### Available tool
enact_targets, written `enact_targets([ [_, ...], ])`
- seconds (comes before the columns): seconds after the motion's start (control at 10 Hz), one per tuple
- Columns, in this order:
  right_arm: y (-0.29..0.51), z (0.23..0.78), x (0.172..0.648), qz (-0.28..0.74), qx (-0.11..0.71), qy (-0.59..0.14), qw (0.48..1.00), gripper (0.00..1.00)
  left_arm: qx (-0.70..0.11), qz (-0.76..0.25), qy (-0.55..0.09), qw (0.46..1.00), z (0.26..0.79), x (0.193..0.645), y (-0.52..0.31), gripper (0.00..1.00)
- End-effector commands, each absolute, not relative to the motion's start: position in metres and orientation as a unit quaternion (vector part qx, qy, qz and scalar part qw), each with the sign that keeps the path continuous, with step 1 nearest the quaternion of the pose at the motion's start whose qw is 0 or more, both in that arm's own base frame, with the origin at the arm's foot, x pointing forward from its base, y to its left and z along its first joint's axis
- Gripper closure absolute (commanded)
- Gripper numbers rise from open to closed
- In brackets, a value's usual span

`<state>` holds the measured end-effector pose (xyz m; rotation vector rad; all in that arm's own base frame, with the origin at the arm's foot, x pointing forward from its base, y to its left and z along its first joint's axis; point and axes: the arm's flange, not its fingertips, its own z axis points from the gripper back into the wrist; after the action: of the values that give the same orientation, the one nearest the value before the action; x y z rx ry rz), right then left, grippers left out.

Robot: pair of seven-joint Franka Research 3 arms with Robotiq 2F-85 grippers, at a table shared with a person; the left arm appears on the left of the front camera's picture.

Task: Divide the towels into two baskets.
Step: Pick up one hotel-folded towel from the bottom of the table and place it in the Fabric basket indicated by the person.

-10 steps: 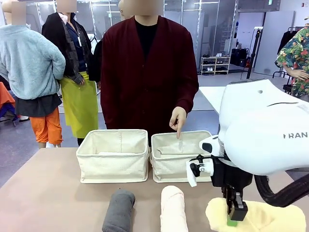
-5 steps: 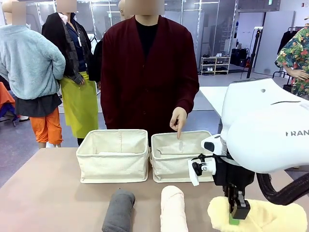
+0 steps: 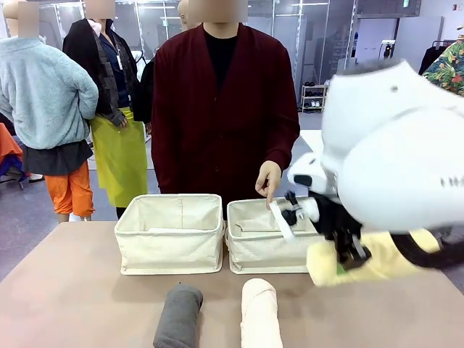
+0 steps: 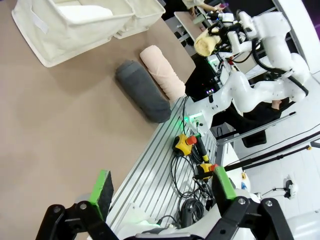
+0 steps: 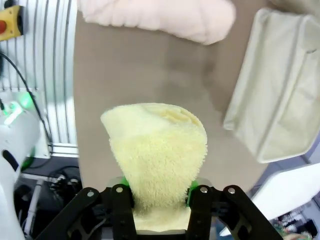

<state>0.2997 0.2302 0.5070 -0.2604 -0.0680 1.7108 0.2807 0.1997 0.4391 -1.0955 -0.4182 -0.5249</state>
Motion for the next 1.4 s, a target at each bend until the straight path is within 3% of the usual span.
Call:
enact_targets([
  [0.0,0.259,0.529,0.336,0.779,-0.121,-0.027,0.614,0.63,-0.515,-0.25,-0.201,0.795,0.439,0.277,0.201,0.0],
  [0.2,0.288,0.535,0.378,0.766,-0.139,-0.052,0.625,0.63,-0.515,-0.25,-0.201,0.795,0.439,0.277,0.201,0.0],
  [0.5,0.317,0.531,0.445,0.788,-0.159,-0.102,0.585,0.63,-0.515,-0.25,-0.201,0.795,0.439,0.277,0.201,0.0],
  [0.8,0.318,0.515,0.506,0.772,-0.136,-0.114,0.61,0.63,-0.515,-0.25,-0.201,0.795,0.439,0.277,0.201,0.0],
  [1.3,0.318,0.485,0.546,0.77,-0.081,-0.11,0.623,0.63,-0.515,-0.25,-0.201,0.795,0.439,0.277,0.201,0.0],
])
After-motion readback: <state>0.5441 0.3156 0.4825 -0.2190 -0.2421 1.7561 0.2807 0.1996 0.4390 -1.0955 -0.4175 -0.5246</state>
